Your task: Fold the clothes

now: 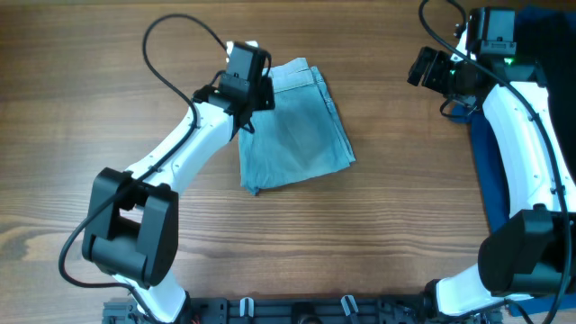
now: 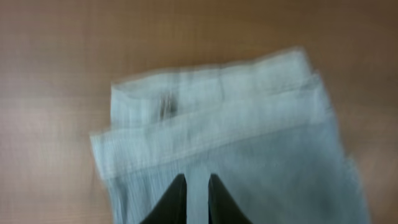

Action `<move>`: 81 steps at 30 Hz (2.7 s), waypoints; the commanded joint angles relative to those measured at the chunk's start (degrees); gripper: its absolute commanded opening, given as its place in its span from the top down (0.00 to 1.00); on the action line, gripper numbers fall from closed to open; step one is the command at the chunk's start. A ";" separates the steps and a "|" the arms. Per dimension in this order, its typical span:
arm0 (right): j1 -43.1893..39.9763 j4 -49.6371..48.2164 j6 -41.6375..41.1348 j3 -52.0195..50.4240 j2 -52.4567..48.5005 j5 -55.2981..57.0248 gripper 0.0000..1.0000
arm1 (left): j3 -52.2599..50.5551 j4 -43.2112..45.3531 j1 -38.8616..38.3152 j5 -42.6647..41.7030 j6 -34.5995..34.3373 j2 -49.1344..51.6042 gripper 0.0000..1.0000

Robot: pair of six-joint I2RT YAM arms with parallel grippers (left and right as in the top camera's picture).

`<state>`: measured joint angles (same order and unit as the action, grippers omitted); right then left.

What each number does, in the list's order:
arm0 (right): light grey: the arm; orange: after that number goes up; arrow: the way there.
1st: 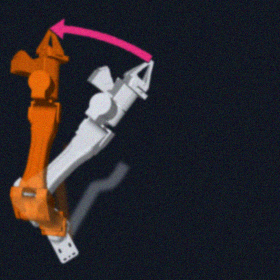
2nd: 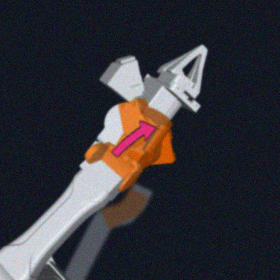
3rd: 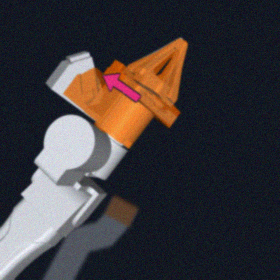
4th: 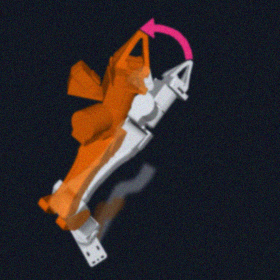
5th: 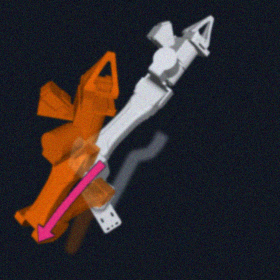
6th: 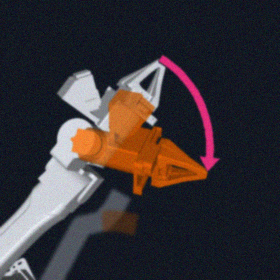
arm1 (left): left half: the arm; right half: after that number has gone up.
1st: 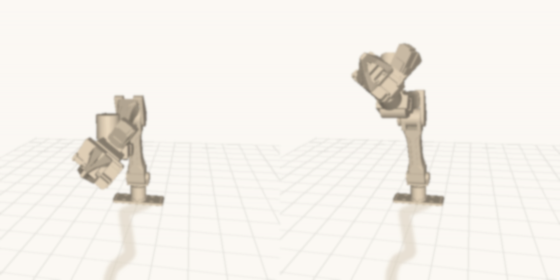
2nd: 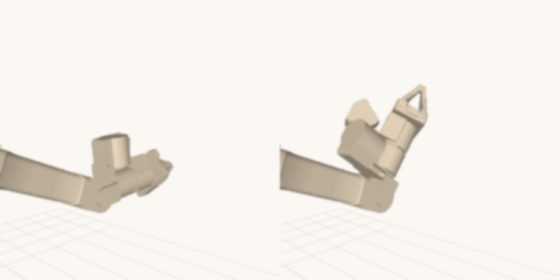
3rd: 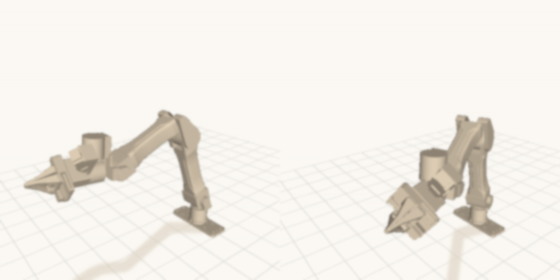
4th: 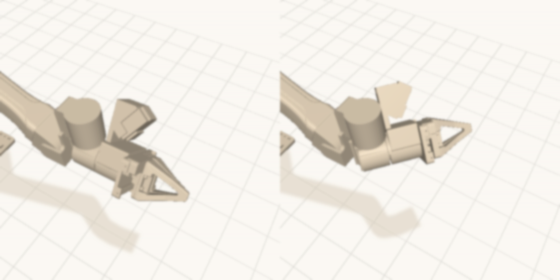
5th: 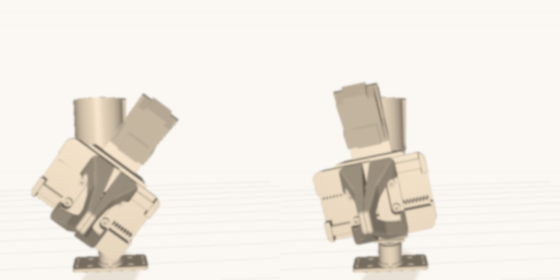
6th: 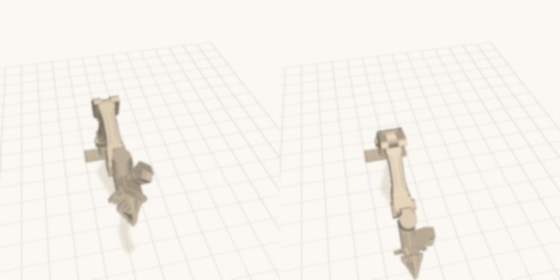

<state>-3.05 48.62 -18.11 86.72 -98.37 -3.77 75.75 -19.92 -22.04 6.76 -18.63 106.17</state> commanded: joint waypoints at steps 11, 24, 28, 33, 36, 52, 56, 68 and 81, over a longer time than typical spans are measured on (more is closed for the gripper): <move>0.24 -0.13 0.09 -0.20 0.07 1.22 0.01 | 0.79 33.81 7.06 -4.66 4.92 17.92 0.95; 0.24 -0.13 0.07 -0.20 0.07 1.20 0.01 | 0.79 6.91 6.80 -9.42 6.86 16.83 0.96; 0.22 -0.13 0.09 -0.20 0.07 1.22 0.01 | 0.79 -10.16 6.80 -12.41 5.64 11.43 0.95; 0.24 -0.11 0.09 -0.20 0.07 1.22 0.01 | 0.79 -29.22 6.78 -30.86 2.56 5.88 0.88; 0.24 -0.13 0.07 -0.20 0.07 1.20 0.01 | 0.79 -34.77 6.80 -38.49 2.58 5.46 0.90; 0.24 -0.13 0.07 -0.20 0.07 1.20 0.00 | 0.81 -27.71 8.96 -19.15 9.90 -4.72 0.37; 0.24 -0.13 0.07 -0.20 0.07 1.22 0.01 | 0.81 -22.25 6.80 -20.90 17.75 -3.61 0.12; 0.24 -0.13 0.07 -0.20 0.07 1.22 0.01 | 0.81 -17.75 2.27 -24.79 22.93 8.33 0.09; 0.24 -0.13 0.07 -0.20 0.07 1.22 0.01 | 0.72 -18.21 2.27 -24.79 20.48 13.38 0.91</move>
<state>-3.05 48.64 -18.11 86.70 -98.37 -3.73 76.95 -37.63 -19.77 -17.98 2.94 117.08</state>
